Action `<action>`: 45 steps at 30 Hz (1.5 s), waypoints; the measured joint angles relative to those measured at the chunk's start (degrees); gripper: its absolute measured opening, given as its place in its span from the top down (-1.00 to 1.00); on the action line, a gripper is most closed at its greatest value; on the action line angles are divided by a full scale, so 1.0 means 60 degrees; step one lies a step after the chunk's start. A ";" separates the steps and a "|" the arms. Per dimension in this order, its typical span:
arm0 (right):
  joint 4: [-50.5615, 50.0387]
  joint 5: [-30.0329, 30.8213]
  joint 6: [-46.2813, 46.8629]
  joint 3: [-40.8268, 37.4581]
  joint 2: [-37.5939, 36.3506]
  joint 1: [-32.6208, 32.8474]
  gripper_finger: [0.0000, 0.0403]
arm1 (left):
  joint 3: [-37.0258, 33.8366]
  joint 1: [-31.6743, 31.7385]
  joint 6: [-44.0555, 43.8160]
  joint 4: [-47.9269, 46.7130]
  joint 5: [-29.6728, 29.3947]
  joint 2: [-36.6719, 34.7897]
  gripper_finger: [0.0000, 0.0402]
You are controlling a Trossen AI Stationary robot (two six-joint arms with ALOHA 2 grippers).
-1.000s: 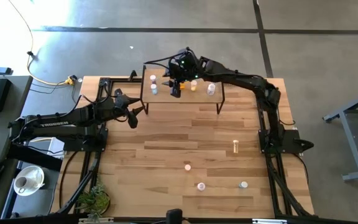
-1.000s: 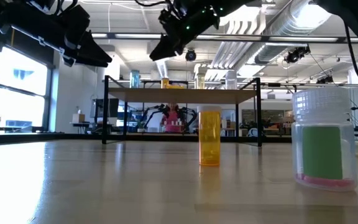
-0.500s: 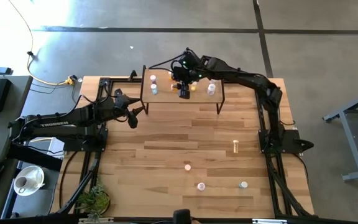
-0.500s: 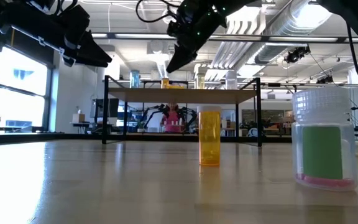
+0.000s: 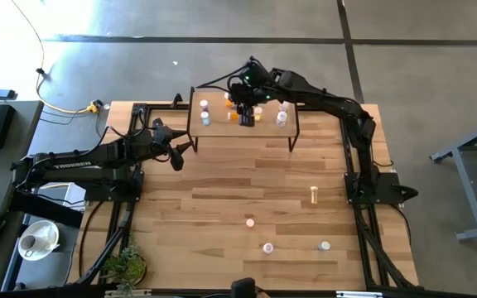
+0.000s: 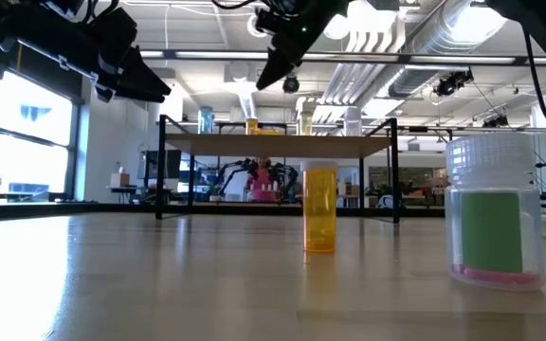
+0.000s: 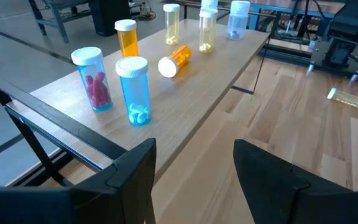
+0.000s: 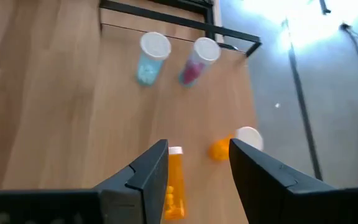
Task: Pick and place medicine bottles onto shelf by color
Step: Adjust the orange pill bottle on the shelf
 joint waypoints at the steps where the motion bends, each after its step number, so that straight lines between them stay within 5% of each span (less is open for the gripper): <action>1: -0.0020 -0.0162 0.0068 0.0000 0.0004 -0.0004 0.20 | 0.0000 0.0000 0.0000 0.0000 0.0003 0.0000 -0.01; 45: -0.0525 0.0249 0.0320 0.0008 0.1621 -0.0004 0.20 | 0.0000 0.0000 -0.0318 -0.0004 0.0003 0.0000 -0.01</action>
